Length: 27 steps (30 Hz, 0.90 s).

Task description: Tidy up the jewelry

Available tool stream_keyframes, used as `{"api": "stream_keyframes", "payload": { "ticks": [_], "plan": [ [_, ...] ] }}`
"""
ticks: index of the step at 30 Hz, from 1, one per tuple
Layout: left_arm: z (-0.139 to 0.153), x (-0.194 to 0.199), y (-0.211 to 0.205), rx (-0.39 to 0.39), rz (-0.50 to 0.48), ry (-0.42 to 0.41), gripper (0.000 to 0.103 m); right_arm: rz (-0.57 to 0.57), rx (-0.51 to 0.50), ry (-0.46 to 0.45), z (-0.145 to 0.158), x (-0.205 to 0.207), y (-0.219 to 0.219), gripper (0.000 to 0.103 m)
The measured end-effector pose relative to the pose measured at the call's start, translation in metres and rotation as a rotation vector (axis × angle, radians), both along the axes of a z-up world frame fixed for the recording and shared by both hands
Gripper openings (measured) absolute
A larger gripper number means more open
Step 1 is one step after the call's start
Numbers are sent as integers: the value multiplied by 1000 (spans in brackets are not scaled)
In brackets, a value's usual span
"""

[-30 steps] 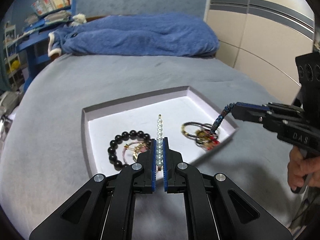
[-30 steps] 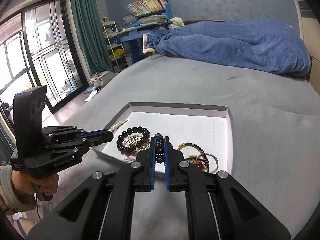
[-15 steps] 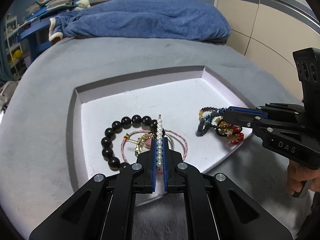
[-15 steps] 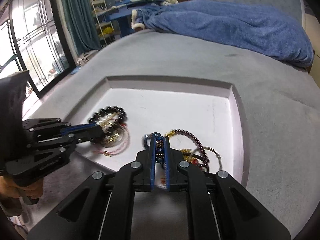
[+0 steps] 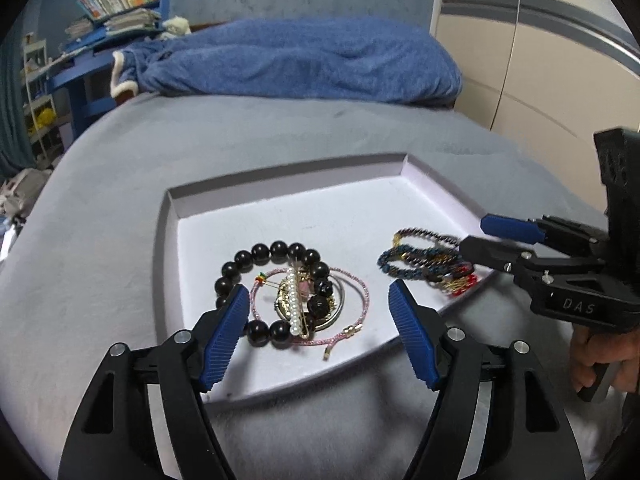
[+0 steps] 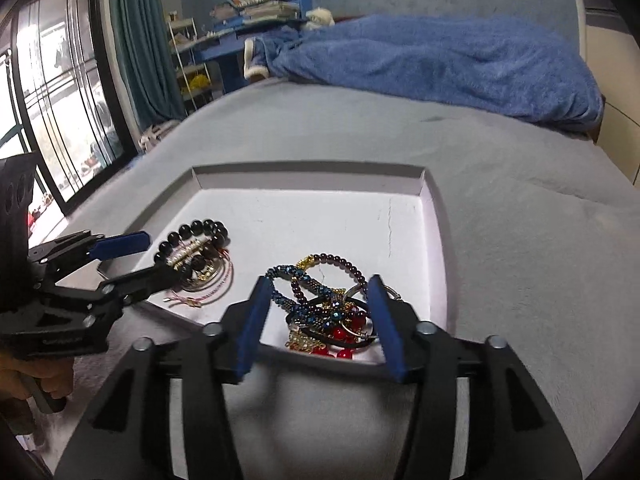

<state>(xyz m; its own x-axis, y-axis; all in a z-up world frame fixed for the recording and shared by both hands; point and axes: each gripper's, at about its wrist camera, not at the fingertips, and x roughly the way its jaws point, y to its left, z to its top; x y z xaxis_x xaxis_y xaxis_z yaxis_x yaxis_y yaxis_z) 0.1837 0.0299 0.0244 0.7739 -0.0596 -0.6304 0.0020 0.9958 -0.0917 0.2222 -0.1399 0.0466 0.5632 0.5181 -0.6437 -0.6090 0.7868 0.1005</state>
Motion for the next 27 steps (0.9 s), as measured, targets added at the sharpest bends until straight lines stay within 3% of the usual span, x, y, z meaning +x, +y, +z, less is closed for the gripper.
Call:
{"api": "stream_keyframes", "payload": {
  "ticks": [2, 4, 7, 12, 27],
  "plan": [
    [3, -9, 1, -6, 12, -19, 83, -12, 17, -14, 2, -6, -6, 64],
    [6, -16, 3, -12, 22, -45, 84, -20, 29, -37, 3, -13, -10, 73],
    [9, -29, 5, -17, 51, -75, 93, -32, 47, -63, 5, -22, -17, 82],
    [5, -50, 10, -39, 103, -94, 95, -48, 81, -95, 5, -41, -29, 98],
    [-12, -90, 3, -21, 123, -103, 98, -89, 111, -109, -7, -89, -45, 98]
  ]
}}
